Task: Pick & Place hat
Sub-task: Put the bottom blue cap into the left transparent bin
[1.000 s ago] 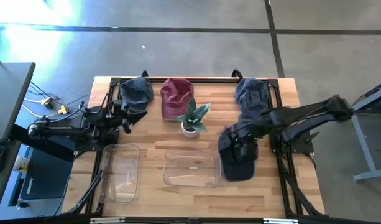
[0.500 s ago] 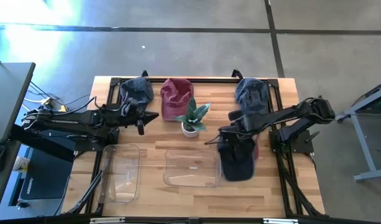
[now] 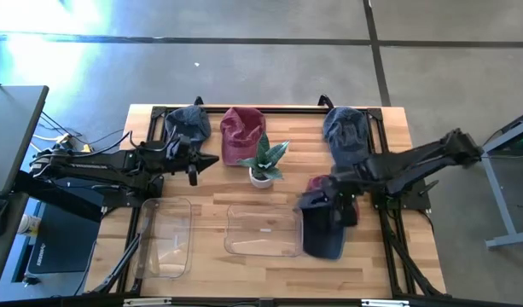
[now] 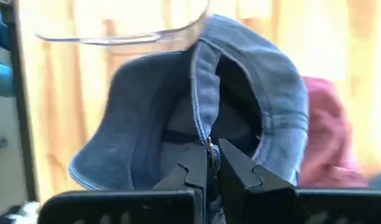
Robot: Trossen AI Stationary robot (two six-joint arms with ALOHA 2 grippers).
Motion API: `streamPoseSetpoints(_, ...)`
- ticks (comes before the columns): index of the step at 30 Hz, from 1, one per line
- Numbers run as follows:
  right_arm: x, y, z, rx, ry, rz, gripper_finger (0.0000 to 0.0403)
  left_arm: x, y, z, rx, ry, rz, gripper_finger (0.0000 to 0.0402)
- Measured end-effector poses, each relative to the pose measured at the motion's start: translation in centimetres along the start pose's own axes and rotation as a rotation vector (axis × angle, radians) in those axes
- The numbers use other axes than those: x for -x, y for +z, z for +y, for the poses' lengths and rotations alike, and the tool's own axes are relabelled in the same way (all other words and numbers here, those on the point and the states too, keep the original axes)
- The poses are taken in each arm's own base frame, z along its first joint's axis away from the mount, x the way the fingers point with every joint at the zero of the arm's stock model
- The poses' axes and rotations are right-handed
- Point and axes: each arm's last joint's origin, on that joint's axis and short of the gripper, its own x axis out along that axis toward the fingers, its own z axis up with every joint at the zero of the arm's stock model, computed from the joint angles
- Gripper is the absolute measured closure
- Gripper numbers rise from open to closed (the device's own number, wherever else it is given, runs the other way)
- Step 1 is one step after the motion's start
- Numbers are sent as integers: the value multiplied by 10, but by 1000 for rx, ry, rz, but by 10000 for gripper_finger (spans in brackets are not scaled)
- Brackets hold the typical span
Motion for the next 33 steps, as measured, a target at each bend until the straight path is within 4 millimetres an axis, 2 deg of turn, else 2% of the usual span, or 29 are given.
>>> streamPoseSetpoints(4, -34, -15, 16, -56, 104, -15, 369, 0, 0, 0, -1, 1, 1, 402)
streamPoseSetpoints(8, -64, -29, 29, -114, 255, -45, 381, 0, 0, 0, -20, 2, 2, 402)
streamPoseSetpoints(13, -94, -57, 33, -165, 342, -20, 383, 0, 0, 1, -26, 13, -1, 402)
streamPoseSetpoints(16, -110, -71, 30, -231, 404, -15, 361, 0, -1, 1, -29, 28, -6, 401)
streamPoseSetpoints(20, -120, -81, 28, -263, 541, -8, 310, 0, 0, 2, -29, 49, -19, 402)
streamPoseSetpoints(24, -118, -81, 29, -254, 694, 103, 238, 0, 0, 2, -29, 55, -23, 402)
streamPoseSetpoints(27, -102, -72, 34, -281, 823, 188, 194, 0, 0, 2, -29, 56, -23, 401)
streamPoseSetpoints(30, -80, -59, 40, -355, 890, 220, 184, 0, -1, 2, -30, 59, -18, 402)
streamPoseSetpoints(33, -51, -45, 47, -386, 907, 128, 198, -2, -2, 3, -33, 69, -2, 402)
